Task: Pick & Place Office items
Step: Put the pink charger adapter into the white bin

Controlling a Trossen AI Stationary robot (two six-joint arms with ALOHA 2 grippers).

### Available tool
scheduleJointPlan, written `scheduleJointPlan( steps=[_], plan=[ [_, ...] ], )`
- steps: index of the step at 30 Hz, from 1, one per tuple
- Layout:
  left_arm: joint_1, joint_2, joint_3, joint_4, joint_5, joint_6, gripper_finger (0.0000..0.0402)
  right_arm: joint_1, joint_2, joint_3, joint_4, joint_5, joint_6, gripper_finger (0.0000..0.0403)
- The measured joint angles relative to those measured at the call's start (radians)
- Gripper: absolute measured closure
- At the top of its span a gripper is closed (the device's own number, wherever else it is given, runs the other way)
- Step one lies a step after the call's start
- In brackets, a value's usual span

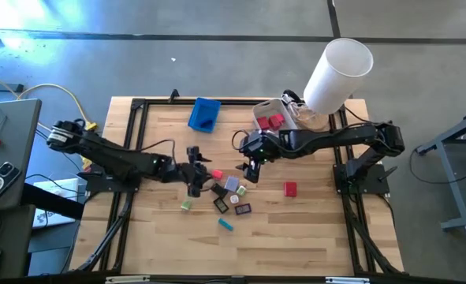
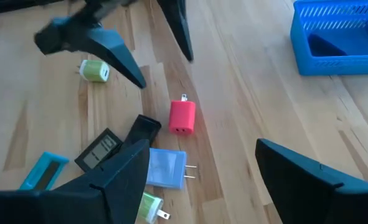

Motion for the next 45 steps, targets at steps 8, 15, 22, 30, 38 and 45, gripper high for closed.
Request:
scheduleJointPlan(
  steps=[8, 15, 22, 30, 38, 45],
  plan=[
    [0.153, 0.103, -0.001, 0.050, 0.288, -0.004, 0.0119, 0.000, 0.000, 0.000, 0.000, 0.000, 0.007, 0.0121],
    [0.179, 0.200, -0.001, 0.114, 0.355, 0.026, 0.0119, 0.000, 0.002, 0.000, 0.000, -0.001, 0.008, 0.0121],
    [0.179, 0.268, -0.001, 0.161, 0.359, 0.052, 0.0119, 0.000, 0.003, 0.000, 0.012, -0.004, 0.008, 0.0121],
    [0.177, 0.330, 0.000, 0.188, 0.354, 0.084, 0.0119, 0.000, 0.003, 0.000, 0.018, -0.004, 0.008, 0.0121],
    [0.175, 0.338, 0.001, 0.187, 0.355, 0.088, 0.0160, 0.000, 0.004, 0.000, 0.033, -0.004, 0.007, 0.0121],
    [0.174, 0.339, 0.001, 0.185, 0.331, 0.041, 0.0258, 0.007, 0.004, -0.023, 0.050, -0.004, 0.006, 0.0121]
  ],
)
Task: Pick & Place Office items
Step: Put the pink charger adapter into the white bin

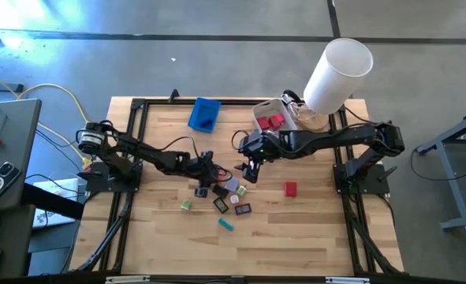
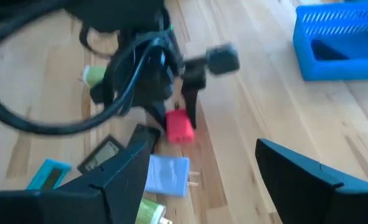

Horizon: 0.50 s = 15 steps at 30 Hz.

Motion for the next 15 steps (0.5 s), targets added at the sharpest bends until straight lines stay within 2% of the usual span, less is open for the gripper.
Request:
scheduleJointPlan(
  steps=[6, 9, 12, 15],
  plan=[
    [-0.014, -0.025, -0.004, -0.025, -0.072, -0.063, 0.0258, 0.010, 0.001, -0.064, 0.035, -0.010, 0.128, 0.0121],
    [-0.052, -0.074, -0.005, -0.043, -0.172, -0.057, 0.0258, 0.032, 0.001, -0.124, 0.194, -0.010, 0.228, 0.0121],
    [-0.109, -0.136, -0.004, -0.040, -0.311, -0.032, 0.0258, 0.055, 0.001, -0.182, 0.353, -0.007, 0.232, 0.0121],
    [-0.170, -0.211, -0.004, -0.033, -0.371, -0.003, 0.0258, 0.066, 0.001, -0.238, 0.548, 0.007, 0.284, 0.0121]
  ],
)
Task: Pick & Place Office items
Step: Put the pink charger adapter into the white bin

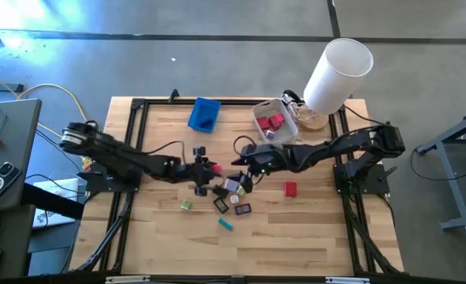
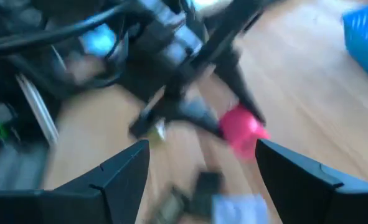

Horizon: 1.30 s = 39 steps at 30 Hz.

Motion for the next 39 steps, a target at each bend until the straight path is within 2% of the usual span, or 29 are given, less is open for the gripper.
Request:
scheduleJointPlan(
  steps=[4, 8, 12, 17, 24, 39],
  plan=[
    [-0.088, -0.097, 0.000, 0.001, -0.007, 0.022, 0.0258, 0.010, 0.000, -0.057, 0.182, 0.063, 0.059, 0.0121],
    [-0.164, -0.174, 0.001, 0.007, -0.048, 0.023, 0.0258, 0.012, 0.000, -0.066, 0.198, 0.095, 0.087, 0.0121],
    [-0.196, -0.180, 0.001, 0.003, -0.141, 0.044, 0.0258, 0.016, 0.036, -0.066, 0.245, 0.066, 0.151, 0.0121],
    [-0.187, -0.153, 0.001, 0.032, -0.179, 0.054, 0.0258, 0.029, 0.079, -0.065, 0.319, 0.032, 0.213, 0.0121],
    [-0.158, -0.127, 0.001, 0.078, -0.168, 0.097, 0.0258, 0.028, 0.142, -0.065, 0.442, -0.008, 0.264, 0.0121],
    [-0.098, -0.074, 0.003, 0.228, -0.105, 0.160, 0.0258, 0.013, 0.146, -0.064, 0.436, -0.054, 0.287, 0.0121]
  ],
)
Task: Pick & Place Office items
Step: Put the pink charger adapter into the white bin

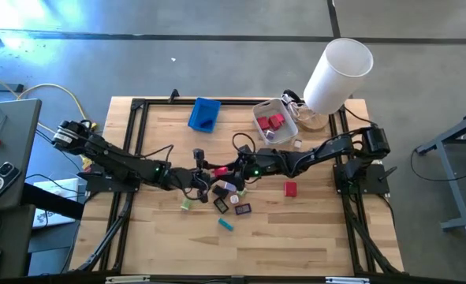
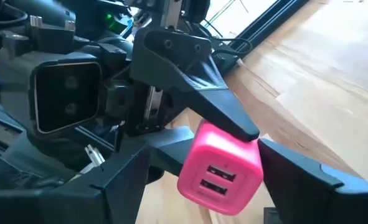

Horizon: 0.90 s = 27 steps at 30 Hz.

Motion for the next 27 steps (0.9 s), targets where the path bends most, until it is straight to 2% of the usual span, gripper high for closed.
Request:
scheduleJointPlan(
  steps=[9, 13, 19, 25, 27],
  plan=[
    [0.019, 0.015, 0.000, 0.017, 0.011, 0.005, 0.0258, -0.020, 0.000, -0.001, -0.028, -0.013, 0.001, 0.0129],
    [0.019, 0.019, 0.000, 0.020, 0.006, 0.005, 0.0258, -0.030, 0.000, -0.001, -0.043, -0.026, 0.004, 0.0164],
    [0.019, 0.030, 0.000, 0.015, -0.001, 0.017, 0.0258, -0.039, 0.000, -0.001, -0.063, -0.036, -0.023, 0.0246],
    [0.019, 0.034, 0.000, 0.017, -0.004, 0.019, 0.0256, -0.039, 0.000, -0.001, -0.065, -0.035, -0.061, 0.0250],
    [0.015, 0.033, 0.000, 0.020, 0.001, 0.005, 0.0233, -0.039, 0.000, -0.001, -0.067, -0.039, -0.087, 0.0250]
  ],
)
